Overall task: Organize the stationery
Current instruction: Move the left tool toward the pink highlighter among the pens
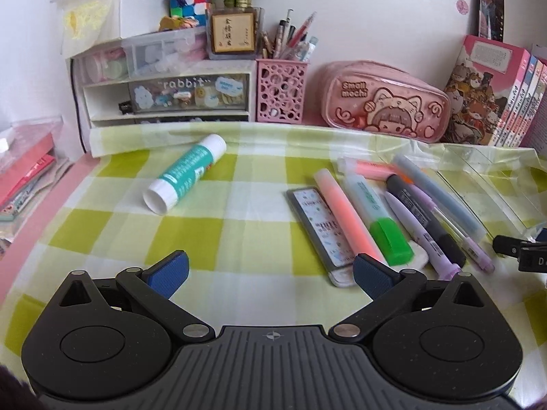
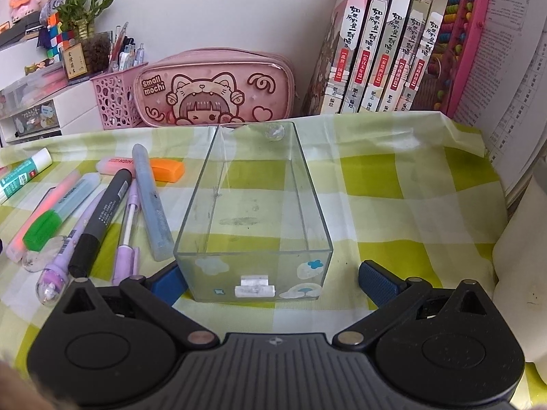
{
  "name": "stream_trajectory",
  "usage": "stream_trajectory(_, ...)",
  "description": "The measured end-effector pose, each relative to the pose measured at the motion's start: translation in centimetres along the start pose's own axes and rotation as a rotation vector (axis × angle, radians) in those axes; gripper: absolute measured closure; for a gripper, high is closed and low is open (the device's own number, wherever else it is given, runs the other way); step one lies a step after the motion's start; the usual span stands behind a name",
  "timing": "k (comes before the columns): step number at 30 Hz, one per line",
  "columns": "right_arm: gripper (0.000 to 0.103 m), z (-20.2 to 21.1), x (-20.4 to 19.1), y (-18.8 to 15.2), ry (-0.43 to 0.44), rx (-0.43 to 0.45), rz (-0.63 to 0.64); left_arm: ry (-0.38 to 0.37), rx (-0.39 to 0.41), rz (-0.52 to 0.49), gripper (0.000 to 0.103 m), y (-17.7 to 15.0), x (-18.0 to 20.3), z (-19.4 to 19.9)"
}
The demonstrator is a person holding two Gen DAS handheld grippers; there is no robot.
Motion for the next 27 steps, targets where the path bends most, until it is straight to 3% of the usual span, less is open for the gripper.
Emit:
stream_trajectory(5,0.0,-0.3,0.1,0.2,-0.011,-0.002,0.005,0.014,0.004,0.012,0.005,2.0,-2.2,-1.0)
stream_trajectory(13,0.0,-0.9,-0.3,0.8,0.0,0.0,0.018,-0.114,-0.037,0.011,0.011,2.5,0.9,-2.4)
stream_trajectory(18,0.0,-1.2,-0.7,1.1,0.027,0.005,0.031,-0.157,-0.077,0.021,0.048,2.5,3.0,-3.4)
stream_trajectory(27,0.002,-1.2,-1.1,1.4,0.061,0.022,0.031,-0.214,-0.139,0.081,0.054,2.7,4.9,-4.5)
Point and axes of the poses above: each gripper's, at about its wrist camera, not at the fingertips, and z roughly against the way its jaws point, x to its right, y to its top, the point moved 8 cm from there along -z, roughly the way its jaws point, and after that the axes turned 4 degrees about z, right-handed, at the moved point
